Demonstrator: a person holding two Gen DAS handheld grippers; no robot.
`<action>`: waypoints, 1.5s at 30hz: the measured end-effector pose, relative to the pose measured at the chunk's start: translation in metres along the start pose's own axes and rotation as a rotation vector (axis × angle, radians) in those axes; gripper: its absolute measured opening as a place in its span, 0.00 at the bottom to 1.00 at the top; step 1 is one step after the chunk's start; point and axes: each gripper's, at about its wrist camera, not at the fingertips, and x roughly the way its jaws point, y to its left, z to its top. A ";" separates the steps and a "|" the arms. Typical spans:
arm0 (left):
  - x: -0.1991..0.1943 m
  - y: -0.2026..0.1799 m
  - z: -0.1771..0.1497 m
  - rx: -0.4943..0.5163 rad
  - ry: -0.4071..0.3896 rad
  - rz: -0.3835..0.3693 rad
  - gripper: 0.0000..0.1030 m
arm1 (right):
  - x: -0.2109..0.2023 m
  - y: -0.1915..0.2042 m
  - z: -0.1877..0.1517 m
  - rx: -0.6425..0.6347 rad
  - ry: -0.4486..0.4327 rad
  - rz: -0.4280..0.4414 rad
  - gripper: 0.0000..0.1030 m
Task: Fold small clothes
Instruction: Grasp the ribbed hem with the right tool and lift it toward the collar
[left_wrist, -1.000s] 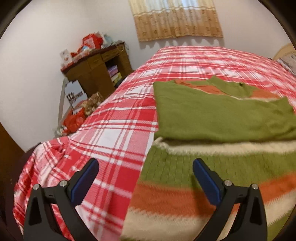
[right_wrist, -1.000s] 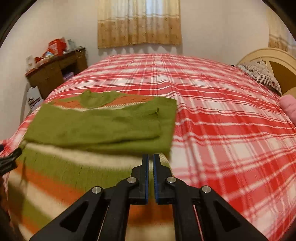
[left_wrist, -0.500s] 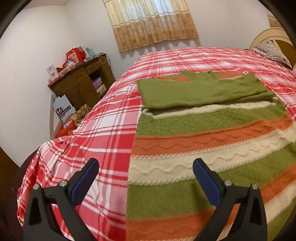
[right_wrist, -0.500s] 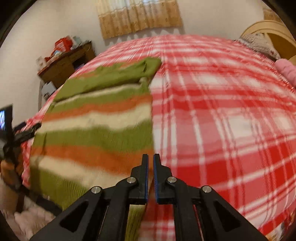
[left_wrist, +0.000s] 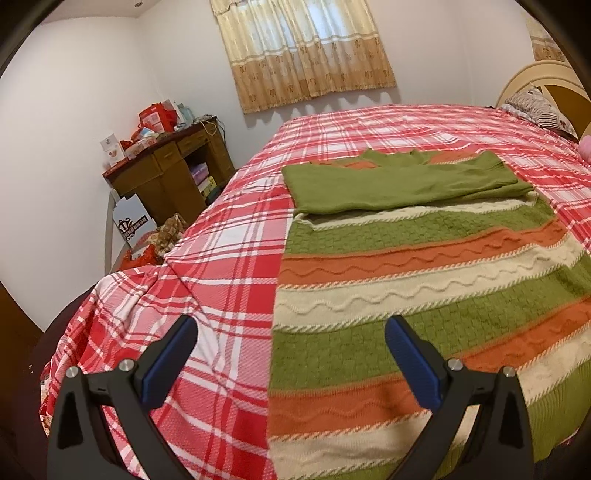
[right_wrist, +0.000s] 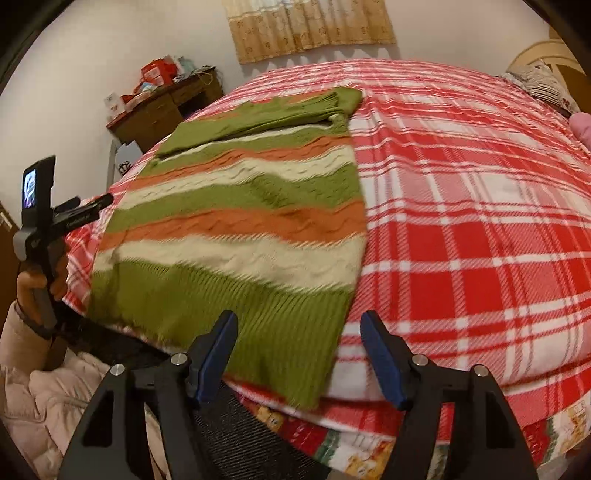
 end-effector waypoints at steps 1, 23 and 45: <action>-0.001 0.002 -0.001 -0.003 -0.002 -0.001 1.00 | 0.005 0.002 -0.003 0.003 0.028 -0.004 0.60; -0.004 0.057 0.015 -0.132 -0.039 0.033 1.00 | 0.001 -0.002 0.049 0.154 0.062 0.393 0.10; -0.020 0.088 -0.006 0.073 -0.034 -0.238 1.00 | 0.107 -0.050 0.141 0.357 -0.070 0.188 0.10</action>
